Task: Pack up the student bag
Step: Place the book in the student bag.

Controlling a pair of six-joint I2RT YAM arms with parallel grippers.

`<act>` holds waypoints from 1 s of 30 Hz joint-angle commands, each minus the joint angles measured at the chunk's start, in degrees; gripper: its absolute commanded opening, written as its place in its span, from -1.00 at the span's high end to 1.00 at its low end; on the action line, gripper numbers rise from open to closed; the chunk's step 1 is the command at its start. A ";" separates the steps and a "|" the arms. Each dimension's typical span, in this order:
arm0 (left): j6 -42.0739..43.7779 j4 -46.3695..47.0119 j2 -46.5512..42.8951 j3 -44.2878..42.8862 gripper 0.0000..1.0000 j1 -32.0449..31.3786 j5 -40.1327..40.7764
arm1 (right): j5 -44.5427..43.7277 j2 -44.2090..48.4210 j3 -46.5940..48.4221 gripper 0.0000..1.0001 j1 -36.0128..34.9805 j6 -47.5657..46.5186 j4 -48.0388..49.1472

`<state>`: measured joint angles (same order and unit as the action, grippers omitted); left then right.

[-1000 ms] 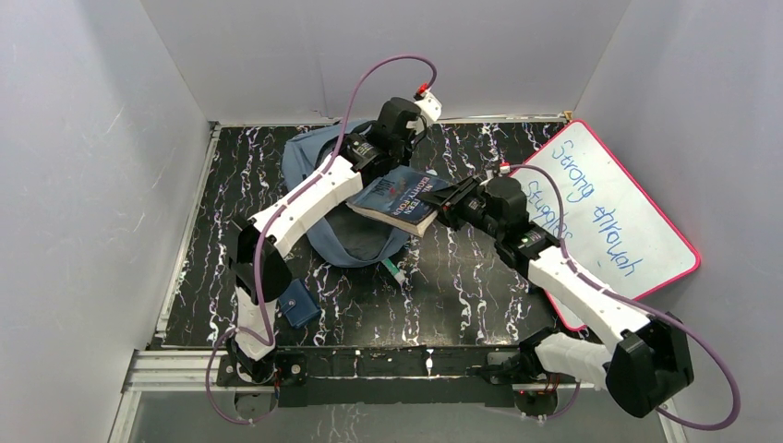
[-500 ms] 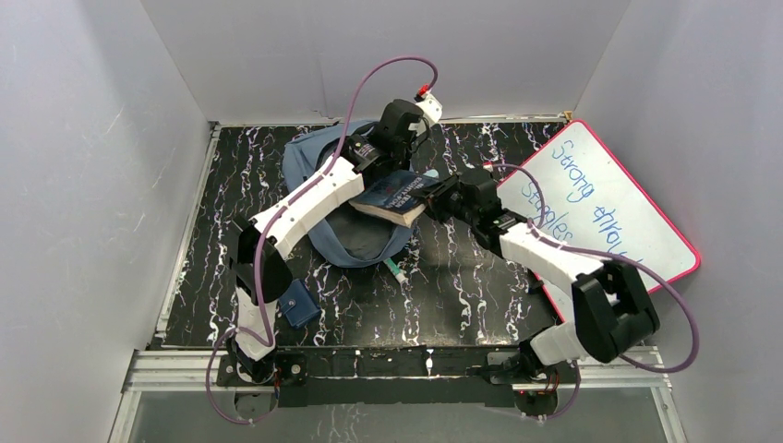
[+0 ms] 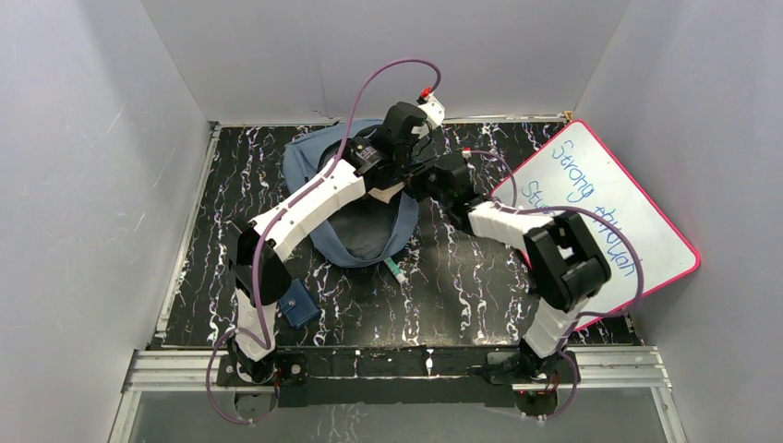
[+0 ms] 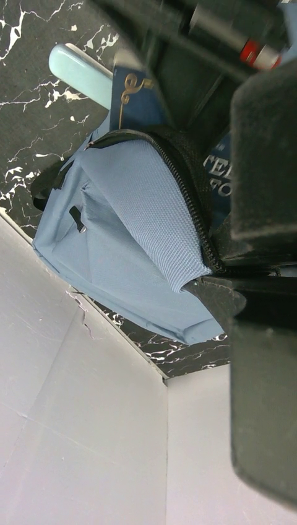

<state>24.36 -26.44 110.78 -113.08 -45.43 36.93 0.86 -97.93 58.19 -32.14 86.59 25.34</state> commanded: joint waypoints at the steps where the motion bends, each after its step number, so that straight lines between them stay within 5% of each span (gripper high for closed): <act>1: -0.84 2.17 -5.12 -1.92 1.00 -1.39 0.91 | -5.28 -3.94 7.91 1.00 -1.27 0.24 17.34; 18: -1.33 1.86 -6.37 -1.40 1.00 -2.65 0.13 | -19.47 -22.95 20.80 1.00 -3.30 -7.26 27.66; 30: -0.98 2.26 -6.66 0.04 1.00 -3.09 0.14 | -21.79 -30.47 29.25 1.00 -3.29 -9.23 22.76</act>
<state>23.57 -27.46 110.78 -112.86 -47.11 36.86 -17.58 -127.31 81.34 -36.12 77.58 41.23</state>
